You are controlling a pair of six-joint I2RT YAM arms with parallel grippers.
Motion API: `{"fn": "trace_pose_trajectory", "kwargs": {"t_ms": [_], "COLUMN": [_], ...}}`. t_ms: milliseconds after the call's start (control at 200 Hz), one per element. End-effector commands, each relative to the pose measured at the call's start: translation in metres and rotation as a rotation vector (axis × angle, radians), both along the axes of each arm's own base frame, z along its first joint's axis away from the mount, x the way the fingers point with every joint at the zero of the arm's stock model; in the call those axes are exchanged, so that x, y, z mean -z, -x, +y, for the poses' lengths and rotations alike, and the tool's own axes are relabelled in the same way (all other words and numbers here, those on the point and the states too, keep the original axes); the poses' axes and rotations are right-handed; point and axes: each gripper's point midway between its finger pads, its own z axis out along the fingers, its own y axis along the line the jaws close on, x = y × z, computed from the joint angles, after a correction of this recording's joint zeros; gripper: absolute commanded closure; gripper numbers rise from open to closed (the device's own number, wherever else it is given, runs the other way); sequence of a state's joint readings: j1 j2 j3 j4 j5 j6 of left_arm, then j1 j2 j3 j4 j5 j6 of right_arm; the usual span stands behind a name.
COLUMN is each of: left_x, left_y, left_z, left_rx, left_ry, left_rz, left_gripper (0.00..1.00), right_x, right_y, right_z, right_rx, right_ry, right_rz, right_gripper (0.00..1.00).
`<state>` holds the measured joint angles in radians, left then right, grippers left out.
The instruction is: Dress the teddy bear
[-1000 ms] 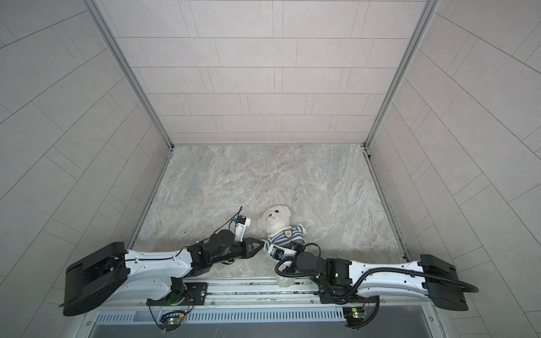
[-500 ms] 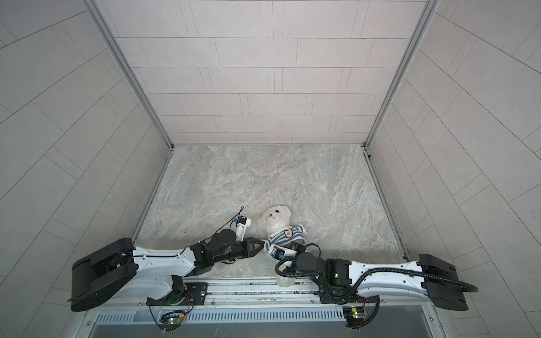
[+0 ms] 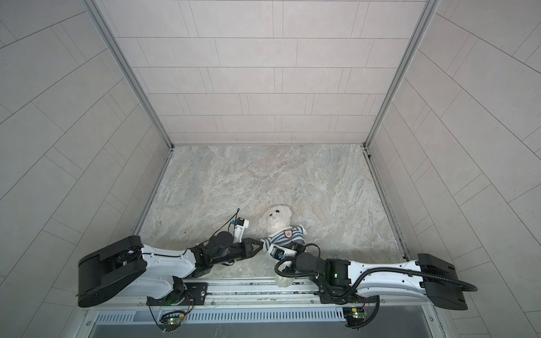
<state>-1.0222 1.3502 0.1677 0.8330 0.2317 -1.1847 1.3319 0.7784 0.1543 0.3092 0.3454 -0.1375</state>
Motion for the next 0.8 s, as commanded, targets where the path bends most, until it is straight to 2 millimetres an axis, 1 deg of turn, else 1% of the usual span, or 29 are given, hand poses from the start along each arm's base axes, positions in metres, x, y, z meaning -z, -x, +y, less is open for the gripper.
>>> {"fn": "trace_pose_trajectory", "kwargs": {"t_ms": [0, 165, 265, 416, 651, 791], "left_x": [-0.011, -0.016, -0.024, -0.026, -0.017, -0.013], "left_y": [-0.004, -0.003, -0.004, -0.007, -0.006, -0.005], "left_z": [-0.001, 0.001, -0.007, -0.012, -0.010, -0.009], "left_rx": [-0.020, -0.021, 0.008, 0.013, -0.001, -0.003], "left_ry": [0.076, 0.089, 0.087, 0.069, 0.066, 0.063], "left_rz": [-0.012, -0.032, -0.050, -0.058, -0.018, -0.002], "left_gripper": [0.83, 0.80, 0.79, 0.76, 0.76, 0.80], "right_x": [0.002, 0.003, 0.004, 0.004, 0.004, 0.005], "right_y": [0.001, 0.001, 0.002, 0.002, 0.002, 0.001], "right_z": [-0.002, -0.003, -0.002, -0.001, -0.002, -0.002], "right_rx": [0.011, 0.013, 0.009, 0.009, 0.011, 0.014], "right_ry": [-0.019, -0.016, -0.017, -0.014, -0.013, -0.014], "right_rz": [0.009, 0.009, 0.011, 0.010, 0.007, 0.006], "right_gripper": [1.00, 1.00, 1.00, 1.00, 1.00, 1.00]}}
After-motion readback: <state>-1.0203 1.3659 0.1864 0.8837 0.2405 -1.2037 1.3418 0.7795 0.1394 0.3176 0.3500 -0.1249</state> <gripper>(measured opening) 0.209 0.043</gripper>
